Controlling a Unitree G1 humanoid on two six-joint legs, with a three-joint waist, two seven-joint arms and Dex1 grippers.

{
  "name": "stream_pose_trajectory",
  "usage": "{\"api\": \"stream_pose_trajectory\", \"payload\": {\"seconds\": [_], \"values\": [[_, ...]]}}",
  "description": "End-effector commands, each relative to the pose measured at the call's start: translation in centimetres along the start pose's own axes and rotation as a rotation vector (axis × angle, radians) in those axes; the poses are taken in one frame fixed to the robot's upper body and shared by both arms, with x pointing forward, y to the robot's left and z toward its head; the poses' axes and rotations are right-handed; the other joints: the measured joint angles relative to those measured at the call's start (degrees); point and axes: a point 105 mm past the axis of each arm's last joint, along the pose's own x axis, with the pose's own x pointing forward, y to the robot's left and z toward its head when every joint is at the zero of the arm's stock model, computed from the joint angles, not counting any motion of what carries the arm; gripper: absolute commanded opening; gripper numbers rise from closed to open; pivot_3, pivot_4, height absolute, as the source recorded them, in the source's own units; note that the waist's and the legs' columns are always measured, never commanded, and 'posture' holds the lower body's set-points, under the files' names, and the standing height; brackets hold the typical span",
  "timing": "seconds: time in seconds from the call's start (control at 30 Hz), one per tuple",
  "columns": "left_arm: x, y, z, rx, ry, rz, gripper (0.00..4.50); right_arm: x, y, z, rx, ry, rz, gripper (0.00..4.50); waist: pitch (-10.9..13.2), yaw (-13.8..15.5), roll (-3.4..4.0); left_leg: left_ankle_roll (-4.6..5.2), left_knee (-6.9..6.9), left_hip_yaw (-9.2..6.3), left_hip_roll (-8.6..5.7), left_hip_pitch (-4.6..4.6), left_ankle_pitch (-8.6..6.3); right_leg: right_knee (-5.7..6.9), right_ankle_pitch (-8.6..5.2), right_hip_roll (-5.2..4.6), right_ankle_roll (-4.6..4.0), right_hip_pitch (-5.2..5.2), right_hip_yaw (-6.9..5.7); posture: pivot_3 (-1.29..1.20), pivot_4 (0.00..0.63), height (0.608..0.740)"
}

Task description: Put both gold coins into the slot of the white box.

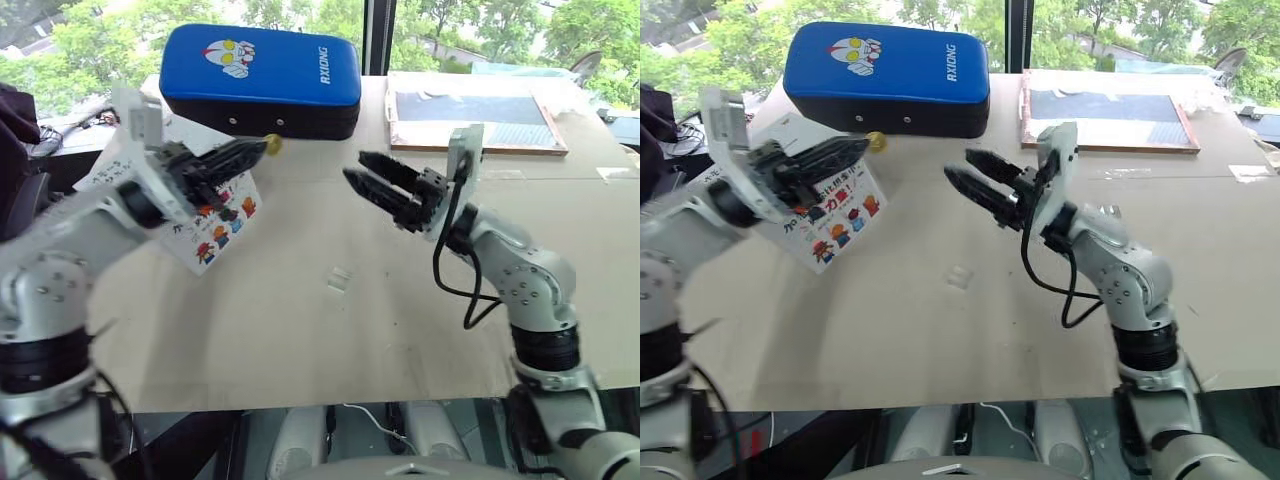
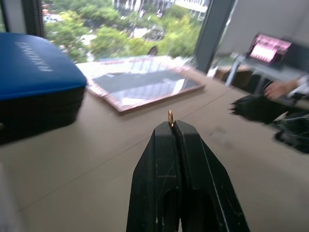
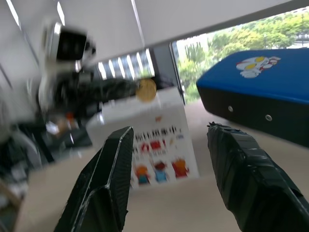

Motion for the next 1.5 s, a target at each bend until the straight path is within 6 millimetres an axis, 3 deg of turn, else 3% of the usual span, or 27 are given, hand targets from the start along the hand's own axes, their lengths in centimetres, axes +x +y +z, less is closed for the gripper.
{"api": "stream_pose_trajectory", "payload": {"seconds": [0.03,0.13,0.3,0.57,1.03,1.5], "values": [[-1.9,2.5,1.2,0.118,0.044,0.072,0.0,0.5,2.4,1.1,-0.167,0.008,0.118,2.59,0.0,0.0,0.0,0.0,0.0,-0.01,0.07,-0.01,0.0,0.02,0.0,0.06,0.0,-0.03,-0.01,0.0,0.15,0.74],[-3.6,4.2,1.6,0.162,0.08,0.115,0.0,0.5,2.8,1.4,-0.184,0.0,0.126,2.59,0.0,0.1,0.0,0.0,-0.01,-0.06,0.16,-0.04,0.0,0.02,0.0,0.15,-0.01,-0.06,-0.05,0.0,0.15,0.74],[-5.5,6.2,0.6,0.18,0.171,0.143,0.0,0.7,2.8,1.8,-0.182,-0.021,0.118,2.59,0.0,0.3,0.0,0.0,0.0,0.01,0.12,-0.08,0.0,-0.02,0.0,0.01,-0.01,-0.06,-0.03,0.0,0.15,0.74],[-6.0,8.9,-1.6,0.201,0.278,0.198,0.0,0.6,2.5,1.8,-0.186,-0.021,0.107,2.59,0.0,0.4,-0.01,0.0,0.03,-0.01,0.09,-0.11,0.0,0.0,0.0,-0.04,-0.01,-0.06,-0.08,0.0,0.15,0.74],[-7.0,11.1,-2.5,0.184,0.288,0.274,0.0,0.7,2.5,1.9,-0.182,-0.032,0.102,2.59,0.0,0.3,-0.02,0.01,0.04,-0.01,0.1,-0.1,-0.01,0.04,0.01,-0.03,0.0,-0.07,-0.08,0.0,0.15,0.74],[-6.7,11.3,-4.4,0.173,0.343,0.266,0.0,0.7,2.5,2.0,-0.183,-0.031,0.096,2.59,0.0,0.3,0.0,0.01,0.08,-0.01,0.1,-0.04,0.0,0.15,0.01,-0.03,0.0,-0.04,-0.08,0.0,0.15,0.74]]}}
